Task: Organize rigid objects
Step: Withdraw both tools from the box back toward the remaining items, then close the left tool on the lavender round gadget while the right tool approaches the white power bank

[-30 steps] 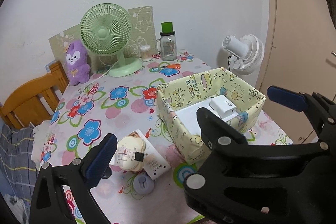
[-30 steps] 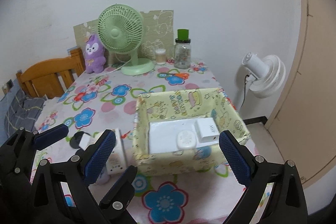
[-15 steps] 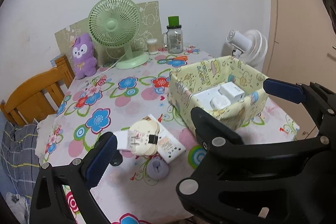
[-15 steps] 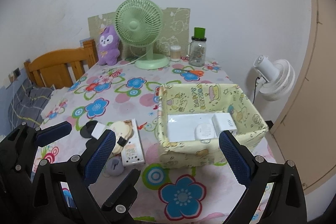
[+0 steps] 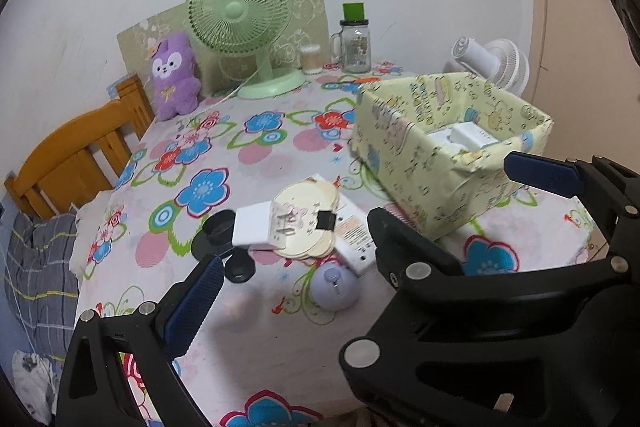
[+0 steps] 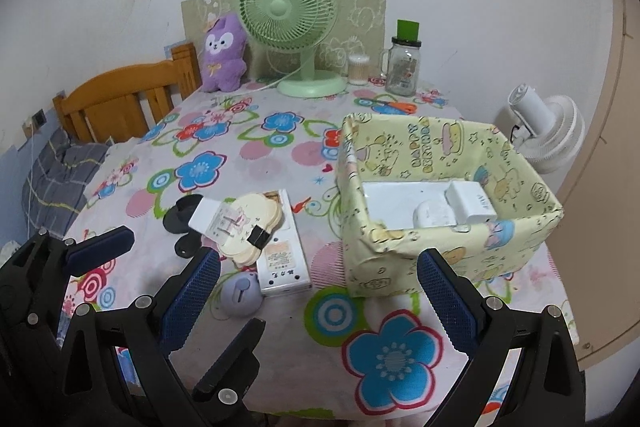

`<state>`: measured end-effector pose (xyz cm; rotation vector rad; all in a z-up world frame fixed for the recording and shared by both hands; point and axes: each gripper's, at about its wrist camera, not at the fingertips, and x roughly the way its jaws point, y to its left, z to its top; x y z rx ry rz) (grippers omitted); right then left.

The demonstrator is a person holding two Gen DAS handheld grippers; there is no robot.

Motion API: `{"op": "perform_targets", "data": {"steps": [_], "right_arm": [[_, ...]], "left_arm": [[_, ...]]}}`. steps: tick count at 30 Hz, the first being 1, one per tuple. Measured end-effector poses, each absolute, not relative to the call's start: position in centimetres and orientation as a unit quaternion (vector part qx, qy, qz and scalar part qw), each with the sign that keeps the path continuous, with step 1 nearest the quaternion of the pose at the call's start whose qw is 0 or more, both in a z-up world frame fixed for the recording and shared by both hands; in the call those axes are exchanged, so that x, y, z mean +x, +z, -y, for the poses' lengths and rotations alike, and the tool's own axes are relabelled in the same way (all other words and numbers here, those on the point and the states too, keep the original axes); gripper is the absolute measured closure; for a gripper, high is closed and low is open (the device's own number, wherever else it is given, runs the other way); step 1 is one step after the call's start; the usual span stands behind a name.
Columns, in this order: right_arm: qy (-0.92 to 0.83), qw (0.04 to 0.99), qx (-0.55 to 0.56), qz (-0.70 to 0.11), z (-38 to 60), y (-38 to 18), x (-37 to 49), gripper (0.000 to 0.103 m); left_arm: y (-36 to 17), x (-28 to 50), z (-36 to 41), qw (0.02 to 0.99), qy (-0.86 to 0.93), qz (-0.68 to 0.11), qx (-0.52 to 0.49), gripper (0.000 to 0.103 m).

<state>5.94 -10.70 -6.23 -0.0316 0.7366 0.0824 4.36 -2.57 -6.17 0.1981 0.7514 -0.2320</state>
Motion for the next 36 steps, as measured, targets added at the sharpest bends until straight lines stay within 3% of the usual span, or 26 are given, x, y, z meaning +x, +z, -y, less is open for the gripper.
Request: {"op": "perform_targets", "data": {"steps": [17, 26, 36], "right_arm": [[0.036, 0.916, -0.003, -0.399, 8.9, -10.2, 8.6, 0.004], [0.039, 0.906, -0.011, -0.421, 7.6, -12.3, 9.0, 0.019], [0.043, 0.894, 0.005, -0.445, 7.2, -13.9, 9.9, 0.028]], "left_arm": [[-10.5, 7.2, -0.6, 0.902, -0.097, -0.416, 0.061, 0.001], [-12.6, 8.0, -1.8, 0.893, -0.095, -0.436, 0.06, 0.002], [-13.6, 8.2, -1.8, 0.888, -0.106, -0.445, 0.046, 0.002]]}}
